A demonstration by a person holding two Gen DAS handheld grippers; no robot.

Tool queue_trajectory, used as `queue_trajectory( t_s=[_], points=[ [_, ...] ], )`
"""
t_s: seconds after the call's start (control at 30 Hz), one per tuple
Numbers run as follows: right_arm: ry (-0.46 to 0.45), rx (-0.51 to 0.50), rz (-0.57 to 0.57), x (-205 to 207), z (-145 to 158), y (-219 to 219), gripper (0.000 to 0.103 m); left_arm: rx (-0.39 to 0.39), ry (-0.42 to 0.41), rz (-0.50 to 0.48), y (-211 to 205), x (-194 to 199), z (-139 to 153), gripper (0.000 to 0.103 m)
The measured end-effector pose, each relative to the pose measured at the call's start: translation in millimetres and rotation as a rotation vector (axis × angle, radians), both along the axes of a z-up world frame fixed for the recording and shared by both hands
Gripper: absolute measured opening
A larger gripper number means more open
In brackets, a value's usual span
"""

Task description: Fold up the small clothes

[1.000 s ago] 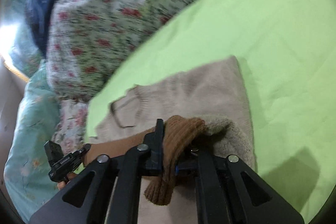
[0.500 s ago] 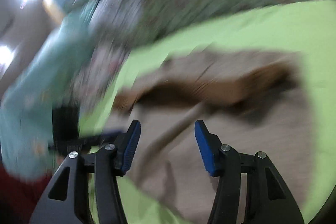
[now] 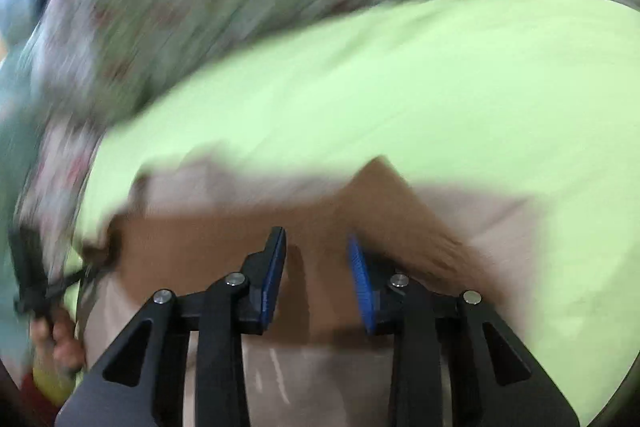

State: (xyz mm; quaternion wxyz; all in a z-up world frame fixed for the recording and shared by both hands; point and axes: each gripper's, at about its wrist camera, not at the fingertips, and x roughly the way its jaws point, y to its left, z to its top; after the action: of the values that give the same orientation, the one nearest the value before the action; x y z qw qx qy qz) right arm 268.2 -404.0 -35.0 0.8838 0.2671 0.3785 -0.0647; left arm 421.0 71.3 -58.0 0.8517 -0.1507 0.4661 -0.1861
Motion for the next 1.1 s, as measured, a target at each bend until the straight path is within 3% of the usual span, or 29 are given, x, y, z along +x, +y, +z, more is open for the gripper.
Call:
queue_trajectory(
  t_s=[0.07, 0.17, 0.27, 0.5, 0.57, 0.7, 0.87, 1.0, 1.1],
  points=[
    [-0.016, 0.009, -0.06, -19, 3, -11, 0.033, -0.013, -0.01, 0.022, 10, -5, 0, 0.001],
    [-0.044, -0.011, -0.047, -50, 12, -3, 0.035, 0.011, -0.029, 0.057, 16, -29, 1, 0.001],
    [-0.072, -0.02, 0.0, -84, 16, 20, 0.039, -0.023, -0.025, 0.085, 30, -66, 7, 0.003],
    [-0.063, 0.026, 0.143, -157, -2, 80, 0.049, -0.066, -0.043, 0.07, 31, -170, 22, 0.042],
    [-0.005, -0.006, 0.09, -177, -12, 81, 0.05, -0.08, -0.038, 0.057, 29, -198, 22, 0.043],
    [-0.042, 0.021, -0.079, -220, -10, 60, 0.05, -0.131, 0.012, 0.047, 28, -249, 13, 0.049],
    [-0.05, -0.004, -0.104, -234, 5, 65, 0.05, -0.17, 0.06, 0.068, 26, -279, -2, 0.058],
    [-0.073, 0.025, -0.072, -244, 13, 80, 0.051, -0.257, 0.115, 0.091, 20, -282, -15, 0.069],
    [-0.081, 0.04, -0.051, -248, 14, 93, 0.054, -0.273, 0.117, 0.106, 12, -278, -19, 0.078]
  ],
)
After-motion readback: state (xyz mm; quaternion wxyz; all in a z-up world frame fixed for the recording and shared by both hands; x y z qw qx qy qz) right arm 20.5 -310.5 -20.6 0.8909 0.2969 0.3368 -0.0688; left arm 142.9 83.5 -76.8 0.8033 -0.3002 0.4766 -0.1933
